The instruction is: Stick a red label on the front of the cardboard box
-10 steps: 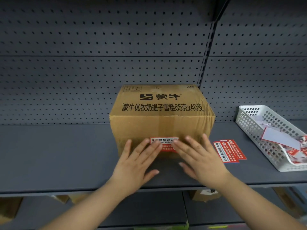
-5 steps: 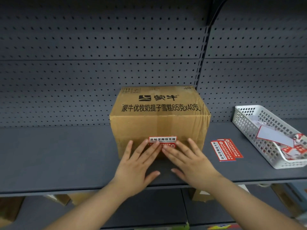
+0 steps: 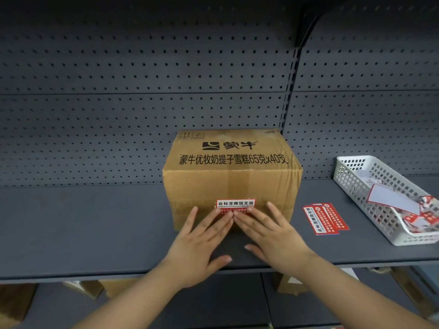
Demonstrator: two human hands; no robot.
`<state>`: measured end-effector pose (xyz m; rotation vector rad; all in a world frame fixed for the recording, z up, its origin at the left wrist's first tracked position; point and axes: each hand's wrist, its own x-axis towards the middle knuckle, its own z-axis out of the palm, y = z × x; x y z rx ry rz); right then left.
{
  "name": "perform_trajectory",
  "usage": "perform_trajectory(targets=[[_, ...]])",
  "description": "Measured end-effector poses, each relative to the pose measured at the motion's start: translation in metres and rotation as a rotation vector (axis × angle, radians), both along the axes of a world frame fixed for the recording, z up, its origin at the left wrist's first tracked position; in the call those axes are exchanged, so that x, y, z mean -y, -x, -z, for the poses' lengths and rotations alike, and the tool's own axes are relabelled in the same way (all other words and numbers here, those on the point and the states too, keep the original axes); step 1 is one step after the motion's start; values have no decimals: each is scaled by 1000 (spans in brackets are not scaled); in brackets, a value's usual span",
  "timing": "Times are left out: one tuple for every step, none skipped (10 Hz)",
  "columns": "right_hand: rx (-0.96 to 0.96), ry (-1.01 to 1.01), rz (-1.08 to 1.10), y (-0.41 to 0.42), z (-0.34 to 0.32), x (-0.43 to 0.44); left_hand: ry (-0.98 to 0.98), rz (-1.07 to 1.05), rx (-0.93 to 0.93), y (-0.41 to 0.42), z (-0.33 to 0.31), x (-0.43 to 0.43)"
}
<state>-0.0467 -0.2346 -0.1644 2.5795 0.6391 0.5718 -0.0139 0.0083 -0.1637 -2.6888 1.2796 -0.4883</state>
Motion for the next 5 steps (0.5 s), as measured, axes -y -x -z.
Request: perform_trajectory(targets=[[-23, 53, 28, -5, -3, 9, -43, -23, -13, -9, -1, -2], [-30, 64, 63, 1, -4, 36, -63, -48, -39, -11, 4, -26], [-23, 40, 112, 12, -3, 54, -38, -75, -44, -9, 7, -44], [7, 24, 90, 16, -1, 55, -13, -70, -49, -5, 5, -46], [48, -175, -77, 27, -12, 44, 194, -43, -183, 7, 3, -40]])
